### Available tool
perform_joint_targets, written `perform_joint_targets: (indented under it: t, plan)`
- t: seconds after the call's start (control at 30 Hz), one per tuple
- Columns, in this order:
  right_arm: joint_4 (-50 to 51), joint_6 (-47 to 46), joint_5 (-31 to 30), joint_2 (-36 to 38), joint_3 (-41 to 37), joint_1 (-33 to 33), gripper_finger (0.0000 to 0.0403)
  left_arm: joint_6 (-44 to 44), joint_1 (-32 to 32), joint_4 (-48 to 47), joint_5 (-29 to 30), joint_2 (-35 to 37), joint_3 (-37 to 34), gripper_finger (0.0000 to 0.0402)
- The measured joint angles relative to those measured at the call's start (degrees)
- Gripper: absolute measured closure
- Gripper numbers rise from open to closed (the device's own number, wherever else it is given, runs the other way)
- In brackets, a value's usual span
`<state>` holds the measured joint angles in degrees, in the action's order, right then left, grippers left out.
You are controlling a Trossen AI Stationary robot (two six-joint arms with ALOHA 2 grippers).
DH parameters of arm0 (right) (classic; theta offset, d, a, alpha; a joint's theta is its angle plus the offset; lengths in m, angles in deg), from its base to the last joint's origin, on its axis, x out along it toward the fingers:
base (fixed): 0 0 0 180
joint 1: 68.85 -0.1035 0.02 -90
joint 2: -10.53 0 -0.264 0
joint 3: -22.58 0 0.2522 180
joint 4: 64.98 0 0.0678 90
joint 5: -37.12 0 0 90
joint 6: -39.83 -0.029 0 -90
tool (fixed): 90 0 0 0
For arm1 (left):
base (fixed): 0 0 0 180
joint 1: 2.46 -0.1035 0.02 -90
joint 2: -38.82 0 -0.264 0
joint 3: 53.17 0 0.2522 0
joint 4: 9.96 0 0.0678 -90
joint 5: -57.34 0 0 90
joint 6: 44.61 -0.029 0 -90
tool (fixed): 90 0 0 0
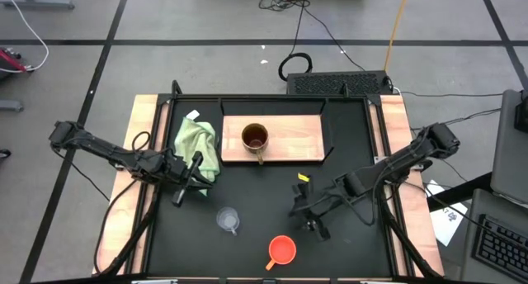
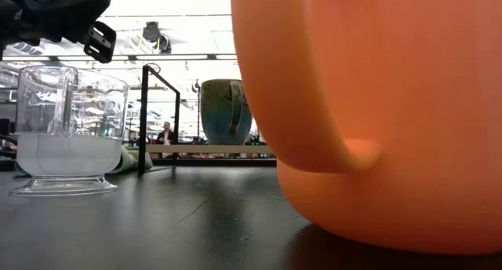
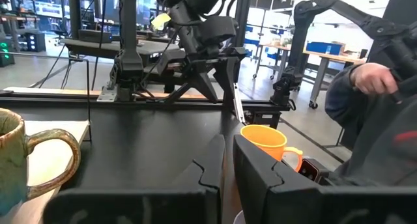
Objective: Stack small to large cups/mugs on shelf
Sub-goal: Put the orange mug to the right of the light green mug on the shelf
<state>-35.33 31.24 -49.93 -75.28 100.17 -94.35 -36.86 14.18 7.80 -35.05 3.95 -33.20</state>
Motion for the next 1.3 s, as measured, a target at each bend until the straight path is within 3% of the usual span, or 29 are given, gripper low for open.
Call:
perform_joint_targets:
  t: [0.5,0.87,1.17,1.3]
  plan:
    - [-1.18,-3.41,2.00,-4.41,2.18,-0.07,0.0175,0.00,0.00,-0.48,0.00,0.00,0.00,0.0369]
    - [-1.91,-5.85,3.20,-9.96,2.18,-0.09,0.0174,0.27,0.00,-0.52,0.00,0.02,0.00,0.0369]
    - [-2.13,-7.08,3.54,-10.62,2.16,0.39,0.0174,0.35,0.00,-0.50,0.00,0.02,0.00,0.0369]
    - [-3.82,-8.80,6.35,-10.68,2.16,0.44,0.0174,0.35,0.00,-0.48,0.00,0.02,0.00,0.0369]
